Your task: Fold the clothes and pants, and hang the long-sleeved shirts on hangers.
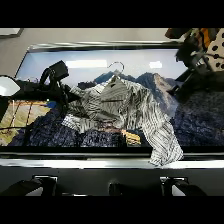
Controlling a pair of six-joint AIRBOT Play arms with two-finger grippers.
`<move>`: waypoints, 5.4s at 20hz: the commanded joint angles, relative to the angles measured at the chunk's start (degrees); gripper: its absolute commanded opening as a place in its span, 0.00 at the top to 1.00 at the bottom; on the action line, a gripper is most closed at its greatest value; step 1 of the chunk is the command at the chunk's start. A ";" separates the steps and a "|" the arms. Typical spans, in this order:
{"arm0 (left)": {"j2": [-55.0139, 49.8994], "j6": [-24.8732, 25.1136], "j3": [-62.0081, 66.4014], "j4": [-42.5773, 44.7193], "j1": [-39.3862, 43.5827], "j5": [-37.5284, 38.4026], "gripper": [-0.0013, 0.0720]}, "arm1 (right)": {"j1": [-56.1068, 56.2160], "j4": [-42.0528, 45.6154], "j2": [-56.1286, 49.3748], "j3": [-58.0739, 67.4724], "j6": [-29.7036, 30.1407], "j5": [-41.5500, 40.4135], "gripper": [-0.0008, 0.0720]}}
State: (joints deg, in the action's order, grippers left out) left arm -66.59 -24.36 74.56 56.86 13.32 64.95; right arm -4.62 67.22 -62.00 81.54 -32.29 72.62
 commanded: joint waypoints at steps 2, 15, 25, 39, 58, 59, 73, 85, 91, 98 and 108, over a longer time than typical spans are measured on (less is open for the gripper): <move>0.24 0.83 0.02 -1.77 0.00 0.00 0.96 | -6.82 -14.29 -6.14 -0.02 10.34 6.54 0.21; 0.24 0.81 0.02 -1.86 0.00 0.11 0.96 | -1.18 -25.70 -22.10 -0.02 15.23 1.62 0.21; 0.24 0.79 0.02 -1.86 -0.02 0.09 0.86 | -1.20 -24.70 -18.16 -0.02 17.73 10.99 0.95; 1.49 -30.77 0.04 -1.81 -0.13 -26.88 0.13 | -1.25 6.45 8.90 0.00 -21.29 -0.55 0.95; 3.69 -37.90 0.02 -1.88 0.00 -23.10 0.14 | -1.25 73.22 27.91 0.00 -79.08 14.71 0.95; 3.69 -37.90 0.02 -1.88 0.00 -22.80 0.14 | -1.27 76.19 27.47 0.00 -81.46 14.69 0.95; 3.56 -37.86 0.02 -1.86 0.00 -20.83 0.14 | -1.31 89.07 4.50 17.00 -87.08 5.57 0.95; 3.56 -37.88 0.02 -1.86 0.00 -20.83 0.14 | -28.76 75.69 1.33 25.29 -89.37 -4.44 0.95; 3.54 -37.88 0.02 -1.86 0.00 -20.83 0.14 | -35.93 74.58 0.76 25.79 -92.72 -9.42 0.95; 3.54 -37.86 0.02 -1.86 0.00 -20.85 0.14 | -42.01 71.06 -1.84 27.08 -93.74 -11.02 0.95; 3.56 -37.88 0.02 -1.86 -0.02 -21.05 0.14 | -46.25 57.77 0.59 27.08 -88.37 -9.73 0.37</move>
State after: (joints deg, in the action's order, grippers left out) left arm -63.02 -62.15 74.59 54.98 13.30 44.10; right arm -50.50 127.76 -63.09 108.57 -122.26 61.73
